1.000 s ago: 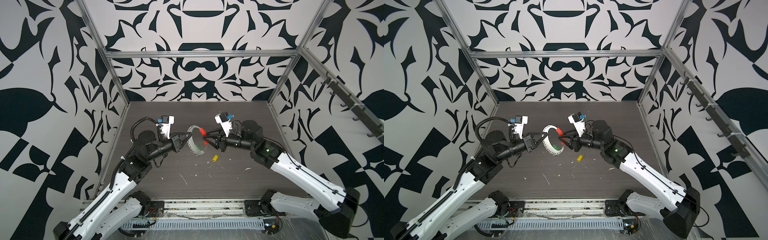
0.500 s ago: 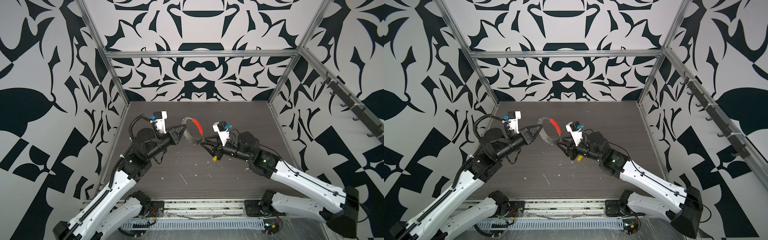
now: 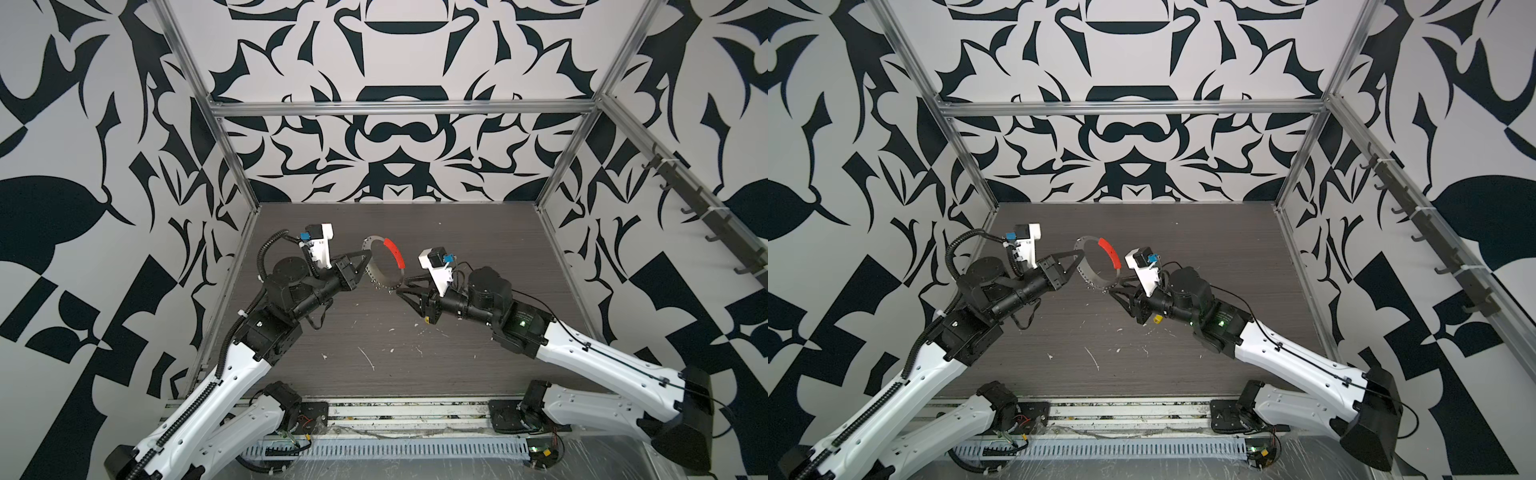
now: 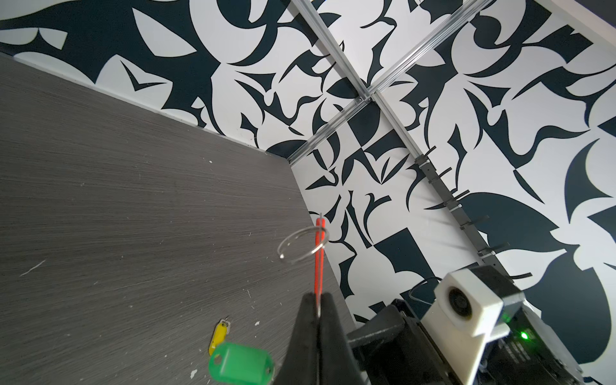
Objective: Remove the keys from the keyring
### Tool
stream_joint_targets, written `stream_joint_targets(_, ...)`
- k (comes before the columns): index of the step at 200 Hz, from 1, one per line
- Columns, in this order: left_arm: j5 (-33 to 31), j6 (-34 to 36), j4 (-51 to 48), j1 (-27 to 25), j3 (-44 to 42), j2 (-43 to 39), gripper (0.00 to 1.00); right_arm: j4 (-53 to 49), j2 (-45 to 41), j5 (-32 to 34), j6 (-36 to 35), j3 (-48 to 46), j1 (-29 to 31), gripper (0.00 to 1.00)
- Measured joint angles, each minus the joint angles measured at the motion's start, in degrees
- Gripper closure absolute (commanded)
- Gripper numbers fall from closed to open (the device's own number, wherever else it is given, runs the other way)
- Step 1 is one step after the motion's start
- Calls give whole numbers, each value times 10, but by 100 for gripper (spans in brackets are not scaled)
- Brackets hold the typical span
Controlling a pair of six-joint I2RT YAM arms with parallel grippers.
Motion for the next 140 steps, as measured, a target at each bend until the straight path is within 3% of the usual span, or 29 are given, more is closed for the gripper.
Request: stream_joint_targets(140,0,0,-2,0,0,-4,100,-16,20,8,-18,0,0,74)
